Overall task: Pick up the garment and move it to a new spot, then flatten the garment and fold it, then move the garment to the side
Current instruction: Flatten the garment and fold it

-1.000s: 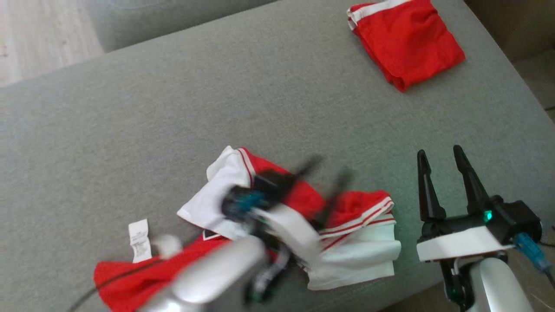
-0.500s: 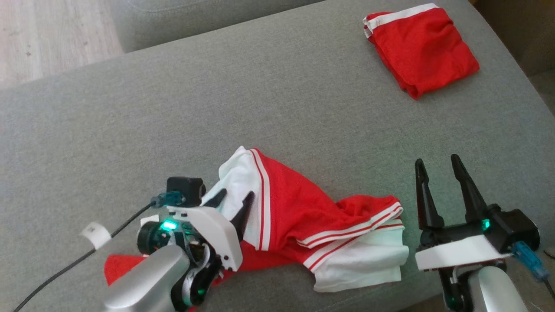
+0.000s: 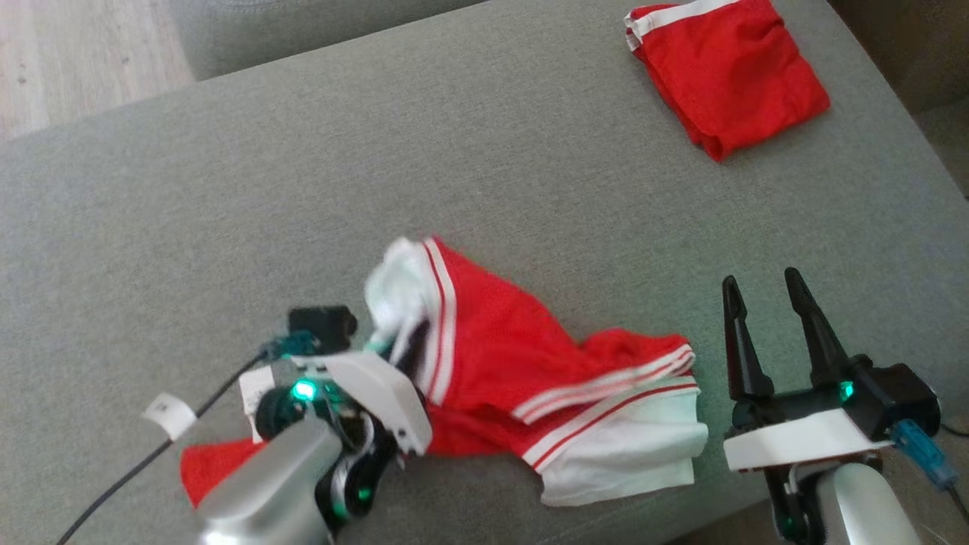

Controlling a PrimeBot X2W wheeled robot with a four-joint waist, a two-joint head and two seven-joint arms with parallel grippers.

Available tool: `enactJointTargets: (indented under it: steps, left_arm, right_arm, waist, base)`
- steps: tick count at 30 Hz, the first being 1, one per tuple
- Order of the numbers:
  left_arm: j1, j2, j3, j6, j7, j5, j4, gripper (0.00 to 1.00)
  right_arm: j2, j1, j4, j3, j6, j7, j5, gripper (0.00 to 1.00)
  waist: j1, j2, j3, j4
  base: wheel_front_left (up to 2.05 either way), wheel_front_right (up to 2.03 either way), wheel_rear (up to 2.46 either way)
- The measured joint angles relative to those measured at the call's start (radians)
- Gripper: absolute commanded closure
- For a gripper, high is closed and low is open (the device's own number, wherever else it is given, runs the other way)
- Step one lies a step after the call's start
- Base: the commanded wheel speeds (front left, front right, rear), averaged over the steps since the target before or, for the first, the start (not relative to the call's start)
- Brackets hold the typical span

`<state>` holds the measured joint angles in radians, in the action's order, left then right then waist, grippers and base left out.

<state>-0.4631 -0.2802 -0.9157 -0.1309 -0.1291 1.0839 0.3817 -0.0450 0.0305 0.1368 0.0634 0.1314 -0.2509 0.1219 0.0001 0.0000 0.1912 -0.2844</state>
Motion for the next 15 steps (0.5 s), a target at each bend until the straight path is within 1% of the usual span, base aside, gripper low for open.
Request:
enactJointTargets:
  steps: [3, 7, 10, 14, 15]
  left_arm:
    - [-0.04, 0.009, 0.041, -0.03, 0.08, -0.036, 0.026, 1.0]
    - [-0.146, -0.002, 0.093, -0.055, 0.124, -0.065, 0.062, 1.0]
    - [-0.223, -0.02, 0.111, -0.055, 0.144, -0.091, 0.103, 1.0]
    - [-0.306, -0.042, 0.106, -0.052, 0.162, -0.148, 0.207, 1.0]
    - [-0.323, -0.046, 0.107, -0.05, 0.182, -0.168, 0.237, 1.0]
  right_arm:
    - [0.0, 0.0, 0.0, 0.0, 0.0, 0.0, 0.002, 0.0]
    - [0.0, 0.002, 0.001, 0.009, 0.0, 0.0, 0.002, 0.0]
    - [0.0, 0.006, 0.001, 0.026, 0.0, 0.0, 0.005, 0.0]
    - [0.0, 0.029, 0.002, 0.054, 0.0, 0.0, 0.01, 0.0]
    - [0.0, 0.035, 0.002, 0.063, 0.0, 0.0, 0.01, 0.0]
  waist:
    - [0.0, 0.0, 0.002, -0.003]
    - [0.0, 0.0, 0.006, -0.011]
    - [0.0, 0.0, 0.013, -0.024]
    - [0.0, 0.0, 0.025, -0.052]
    - [0.0, 0.0, 0.029, -0.06]
  base:
    - [0.0, 0.0, 0.0]
    - [0.0, 0.0, 0.0]
    - [0.0, 0.0, 0.0]
    - [0.0, 0.0, 0.0]
    - [0.0, 0.0, 0.0]
